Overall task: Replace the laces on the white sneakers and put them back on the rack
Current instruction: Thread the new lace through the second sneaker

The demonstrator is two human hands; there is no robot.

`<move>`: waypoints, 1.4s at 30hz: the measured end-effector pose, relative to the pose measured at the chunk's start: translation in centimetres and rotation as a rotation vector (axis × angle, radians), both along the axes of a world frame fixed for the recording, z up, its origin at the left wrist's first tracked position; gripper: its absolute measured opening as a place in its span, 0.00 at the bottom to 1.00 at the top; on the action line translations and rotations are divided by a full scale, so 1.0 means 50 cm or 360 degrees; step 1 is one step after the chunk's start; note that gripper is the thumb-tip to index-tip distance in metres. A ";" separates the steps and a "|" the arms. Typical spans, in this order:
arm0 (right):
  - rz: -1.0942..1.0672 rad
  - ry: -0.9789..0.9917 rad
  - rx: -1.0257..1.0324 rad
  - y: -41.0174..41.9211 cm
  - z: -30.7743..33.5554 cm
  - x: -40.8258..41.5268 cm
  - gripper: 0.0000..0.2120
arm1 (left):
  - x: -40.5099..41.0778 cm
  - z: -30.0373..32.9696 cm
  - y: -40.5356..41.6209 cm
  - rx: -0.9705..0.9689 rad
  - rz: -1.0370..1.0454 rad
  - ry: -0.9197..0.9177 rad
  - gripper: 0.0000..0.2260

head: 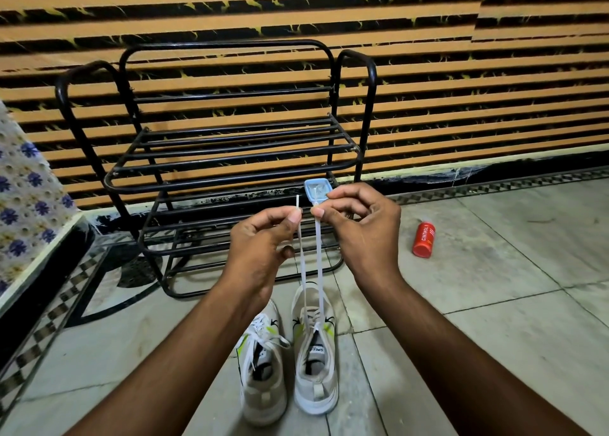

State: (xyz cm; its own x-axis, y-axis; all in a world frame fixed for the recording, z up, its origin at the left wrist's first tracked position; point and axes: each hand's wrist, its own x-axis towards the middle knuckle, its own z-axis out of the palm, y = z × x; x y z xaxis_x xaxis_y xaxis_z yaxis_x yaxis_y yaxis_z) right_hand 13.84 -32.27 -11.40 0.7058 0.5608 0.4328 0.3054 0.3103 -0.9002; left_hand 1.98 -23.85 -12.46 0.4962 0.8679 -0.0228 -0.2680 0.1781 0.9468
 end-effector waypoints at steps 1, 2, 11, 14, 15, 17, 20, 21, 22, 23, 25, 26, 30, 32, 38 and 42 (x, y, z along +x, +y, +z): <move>-0.0005 -0.0007 -0.0009 0.000 -0.002 0.001 0.13 | 0.000 -0.001 0.001 0.0036 0.0014 0.0022 0.03; -0.0007 -0.0006 -0.0012 0.000 -0.006 0.003 0.13 | 0.000 -0.003 0.004 0.0071 0.0023 0.0038 0.03; 0.0079 0.0081 -0.0138 0.001 -0.097 0.036 0.05 | 0.004 -0.081 0.047 0.0036 0.0014 0.0207 0.04; 0.0007 -0.0149 -0.0336 0.006 -0.164 0.062 0.05 | 0.009 -0.141 0.060 0.0180 -0.0017 0.0539 0.06; -0.0022 -0.0206 -0.0392 0.007 -0.186 0.068 0.06 | 0.009 -0.162 0.063 0.0248 -0.0054 0.0640 0.06; -0.0060 -0.0268 -0.0510 0.006 -0.235 0.075 0.10 | 0.008 -0.208 0.071 0.0464 -0.0164 0.0876 0.07; -0.0009 -0.0348 -0.0718 0.003 -0.319 0.069 0.15 | 0.005 -0.275 0.086 0.0808 -0.0401 0.1207 0.05; 0.0029 -0.0396 -0.0762 0.000 -0.346 0.065 0.16 | 0.006 -0.292 0.089 0.0879 -0.0487 0.1273 0.05; 0.0064 -0.0433 -0.0797 -0.002 -0.376 0.061 0.17 | 0.008 -0.311 0.092 0.0930 -0.0567 0.1333 0.06; 0.0093 -0.0460 -0.0820 -0.005 -0.398 0.058 0.17 | 0.010 -0.324 0.092 0.0971 -0.0630 0.1384 0.07; 0.0138 -0.0450 -0.0876 -0.012 -0.441 0.054 0.15 | 0.014 -0.350 0.088 0.0961 -0.0722 0.1458 0.06; 0.0154 -0.0434 -0.0911 -0.016 -0.456 0.052 0.13 | 0.017 -0.360 0.085 0.0939 -0.0745 0.1481 0.05; 0.0124 -0.0501 -0.1026 -0.026 -0.511 0.040 0.12 | 0.034 -0.400 0.082 0.0925 -0.0773 0.1476 0.07; 0.0118 -0.0616 -0.1069 -0.029 -0.528 0.034 0.16 | 0.045 -0.408 0.082 0.0926 -0.0748 0.1450 0.04; 0.0000 -0.0607 -0.1123 -0.028 -0.555 0.014 0.13 | 0.065 -0.414 0.089 0.1021 -0.0887 0.1528 0.09; -0.0035 -0.0532 -0.1129 -0.031 -0.566 0.005 0.12 | 0.072 -0.402 0.089 0.1233 -0.1136 0.1722 0.07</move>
